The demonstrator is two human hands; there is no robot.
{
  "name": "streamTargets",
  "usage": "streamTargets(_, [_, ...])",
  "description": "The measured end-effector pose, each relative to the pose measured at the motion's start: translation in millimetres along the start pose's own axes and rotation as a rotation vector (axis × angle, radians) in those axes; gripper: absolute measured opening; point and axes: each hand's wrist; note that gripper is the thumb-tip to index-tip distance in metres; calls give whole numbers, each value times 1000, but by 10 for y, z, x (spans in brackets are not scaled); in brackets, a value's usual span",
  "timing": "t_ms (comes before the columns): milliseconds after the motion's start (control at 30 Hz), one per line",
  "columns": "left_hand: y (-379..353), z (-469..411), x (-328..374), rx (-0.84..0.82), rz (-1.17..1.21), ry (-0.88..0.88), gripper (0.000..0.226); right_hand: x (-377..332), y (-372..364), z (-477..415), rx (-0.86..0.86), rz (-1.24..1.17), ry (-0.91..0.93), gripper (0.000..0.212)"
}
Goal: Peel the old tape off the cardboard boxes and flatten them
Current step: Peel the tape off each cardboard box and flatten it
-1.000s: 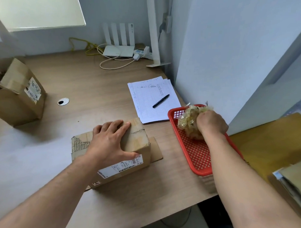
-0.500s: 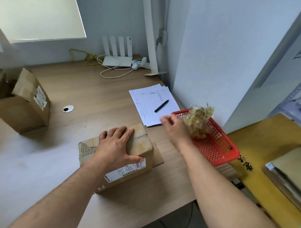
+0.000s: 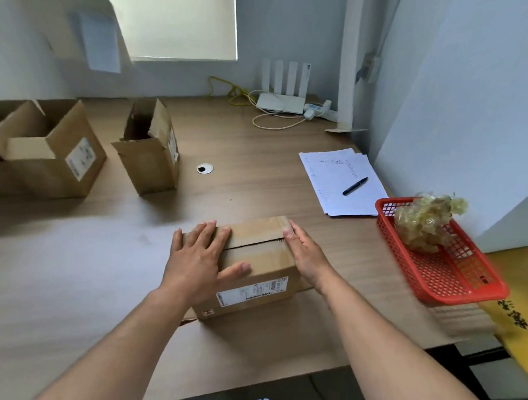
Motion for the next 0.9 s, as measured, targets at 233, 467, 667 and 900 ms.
streamTargets(233, [-16,384,-462,95,692,424,115,-44,-354,114,-111,-72,-18,73])
streamTargets(467, [-68,349,-499,157,925,475,135,-146,-363,-122,-189,-252,-76,75])
streamTargets(667, [-139,284,-503,200,973,443,135,-143,-383,-320,-36,-395,-131,16])
streamTargets(900, [-101,118,-469,214,904,386,72,-198,-430,-520,76,-539,-291,24])
Point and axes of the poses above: each hand's wrist, its own z-axis away from the middle knuckle, its own y-axis out of the back of the hand, x = y × z, and after that the axes turned 6 degrees about x, right-handed
